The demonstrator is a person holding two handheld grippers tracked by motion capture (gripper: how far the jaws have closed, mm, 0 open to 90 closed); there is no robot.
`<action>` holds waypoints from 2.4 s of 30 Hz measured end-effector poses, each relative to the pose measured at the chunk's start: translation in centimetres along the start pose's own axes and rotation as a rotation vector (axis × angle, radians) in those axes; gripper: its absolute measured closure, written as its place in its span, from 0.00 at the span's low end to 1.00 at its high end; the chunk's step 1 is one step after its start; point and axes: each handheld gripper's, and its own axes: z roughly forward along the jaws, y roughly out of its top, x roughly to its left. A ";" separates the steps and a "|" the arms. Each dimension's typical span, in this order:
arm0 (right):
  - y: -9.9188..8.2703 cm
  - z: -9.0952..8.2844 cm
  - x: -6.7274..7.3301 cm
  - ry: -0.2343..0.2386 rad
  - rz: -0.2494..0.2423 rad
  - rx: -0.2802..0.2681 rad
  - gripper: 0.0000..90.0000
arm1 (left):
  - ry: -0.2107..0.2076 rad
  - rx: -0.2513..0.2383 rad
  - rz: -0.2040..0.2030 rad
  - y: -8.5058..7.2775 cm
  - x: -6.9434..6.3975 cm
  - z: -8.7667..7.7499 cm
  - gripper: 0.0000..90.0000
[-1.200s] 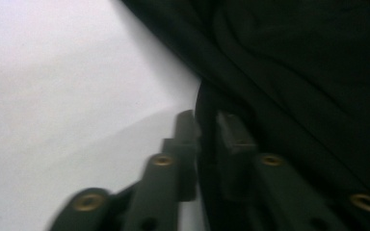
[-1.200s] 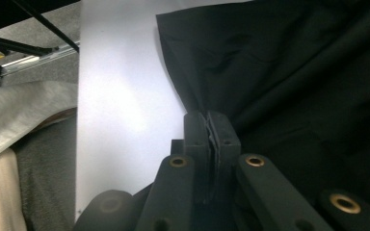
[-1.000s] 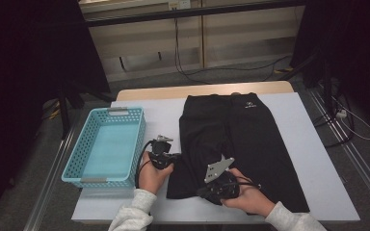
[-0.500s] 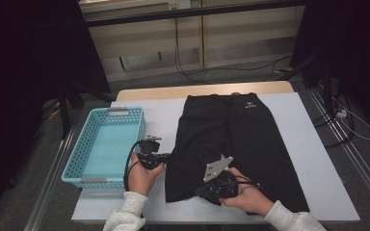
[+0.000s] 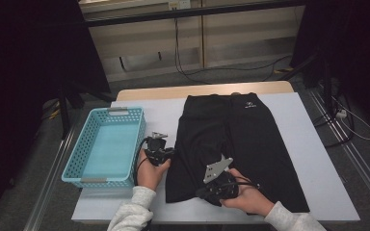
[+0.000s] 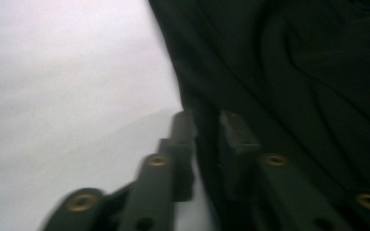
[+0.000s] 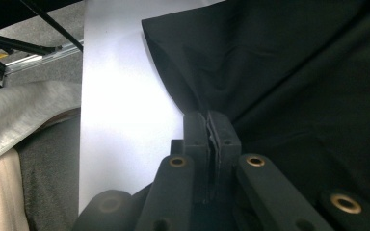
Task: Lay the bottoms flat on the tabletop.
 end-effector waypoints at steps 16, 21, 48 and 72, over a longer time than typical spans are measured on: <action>0.8 0.4 1.2 0.023 0.004 -0.041 0.98 | -0.011 -0.013 -0.018 0.3 0.4 -1.8 0.99; 0.7 0.7 1.6 0.033 -0.013 -0.025 0.98 | -0.011 0.000 -0.009 0.2 0.5 -1.8 0.98; -1.2 -2.8 -6.0 -0.427 0.277 -0.029 0.66 | 0.015 -0.052 0.037 0.1 0.7 -1.2 0.42; -2.3 -4.2 -5.9 -0.349 0.280 -0.025 0.96 | 0.037 0.042 0.032 -0.6 0.0 -1.2 0.78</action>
